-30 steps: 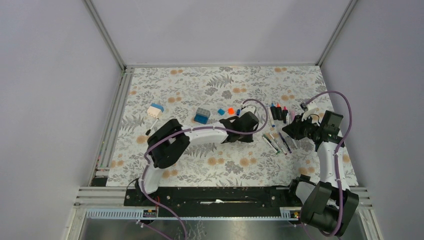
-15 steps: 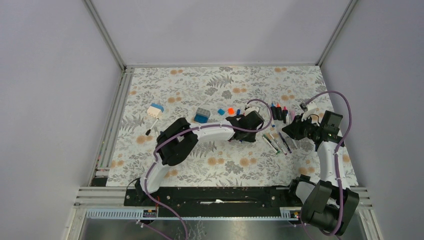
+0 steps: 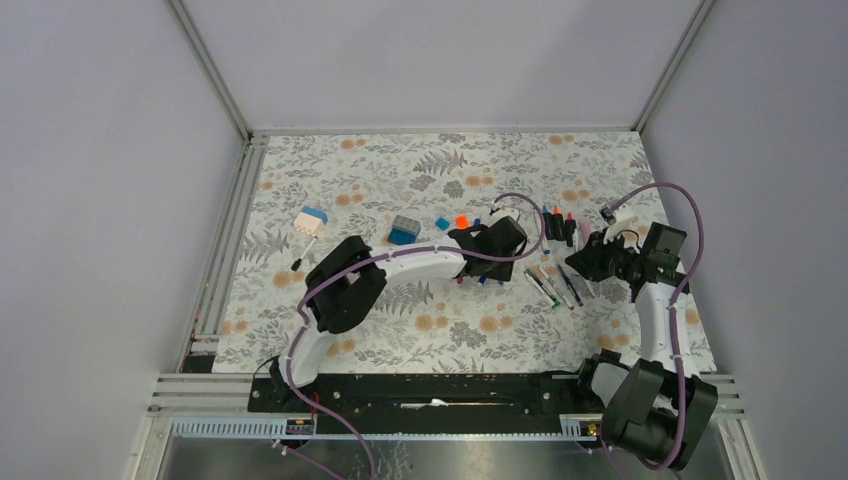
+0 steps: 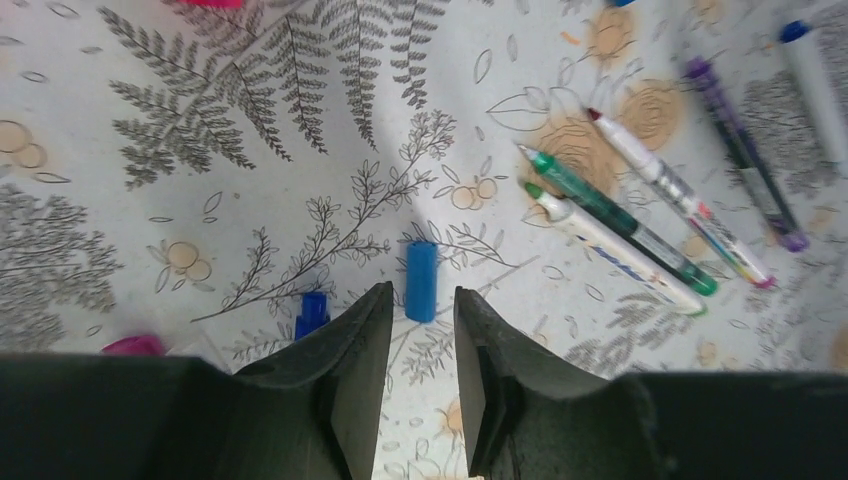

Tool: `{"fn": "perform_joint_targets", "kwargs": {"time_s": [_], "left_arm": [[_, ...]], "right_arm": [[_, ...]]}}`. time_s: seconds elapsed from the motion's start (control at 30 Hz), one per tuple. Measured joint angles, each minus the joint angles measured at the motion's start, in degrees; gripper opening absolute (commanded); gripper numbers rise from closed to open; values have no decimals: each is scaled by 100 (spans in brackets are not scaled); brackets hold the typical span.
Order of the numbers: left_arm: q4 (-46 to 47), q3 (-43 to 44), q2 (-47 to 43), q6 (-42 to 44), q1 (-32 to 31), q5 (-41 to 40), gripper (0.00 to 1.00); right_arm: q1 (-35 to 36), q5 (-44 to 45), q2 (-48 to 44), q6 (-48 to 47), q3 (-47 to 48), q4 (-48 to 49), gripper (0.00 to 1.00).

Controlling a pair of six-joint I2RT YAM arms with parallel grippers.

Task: Open the pen caps
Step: Place the pen cap at the center of the board, then place the pen at the center of the board.

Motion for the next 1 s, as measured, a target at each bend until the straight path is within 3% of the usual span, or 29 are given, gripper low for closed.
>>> {"fn": "perform_joint_targets", "kwargs": {"time_s": [0.13,0.23,0.5,0.73,1.0], "left_arm": [[59,-136,-535,140,-7,-72,37],[409,-763,-1488,376,-33,-175,46],[1502,-2828,-4343,1161,-66,-763,97],[1899,-4883,-6022,1237,13,-1233,99],[2455,-6804,-7414,859,39,-1110,99]], "right_arm": [[-81,7,2,-55,0,-81,0],[-175,42,9,-114,0,-116,0],[-273,579,459,-564,332,-509,2],[-280,1521,1187,-1252,765,-859,3],[-319,2492,1801,-1714,890,-1047,7]]}}
